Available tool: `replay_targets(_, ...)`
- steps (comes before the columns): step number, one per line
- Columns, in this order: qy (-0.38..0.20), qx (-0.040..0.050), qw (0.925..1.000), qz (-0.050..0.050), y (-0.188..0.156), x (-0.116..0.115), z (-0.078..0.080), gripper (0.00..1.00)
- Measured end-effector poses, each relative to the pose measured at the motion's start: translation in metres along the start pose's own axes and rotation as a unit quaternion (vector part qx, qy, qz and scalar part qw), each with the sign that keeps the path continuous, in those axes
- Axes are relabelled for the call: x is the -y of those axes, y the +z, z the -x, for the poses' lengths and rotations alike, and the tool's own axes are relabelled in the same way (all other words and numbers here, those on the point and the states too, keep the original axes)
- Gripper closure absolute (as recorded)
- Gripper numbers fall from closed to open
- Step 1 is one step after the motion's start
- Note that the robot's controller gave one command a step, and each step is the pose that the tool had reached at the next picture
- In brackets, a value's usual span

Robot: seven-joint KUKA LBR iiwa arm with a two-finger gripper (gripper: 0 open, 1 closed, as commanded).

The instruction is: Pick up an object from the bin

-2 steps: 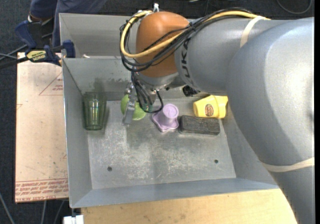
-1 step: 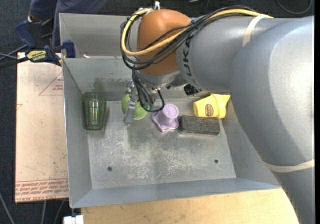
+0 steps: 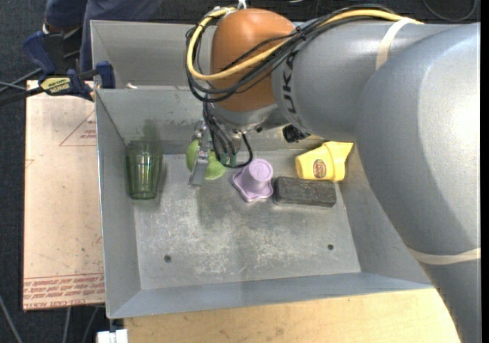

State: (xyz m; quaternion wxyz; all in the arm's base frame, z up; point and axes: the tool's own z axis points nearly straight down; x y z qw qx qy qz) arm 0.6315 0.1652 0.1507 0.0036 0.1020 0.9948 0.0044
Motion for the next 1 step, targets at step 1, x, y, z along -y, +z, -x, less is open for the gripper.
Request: replay_targets(1,0.000,-0.0004,1.0000,0.000,-0.0083,0.0000,-0.0001,1.00)
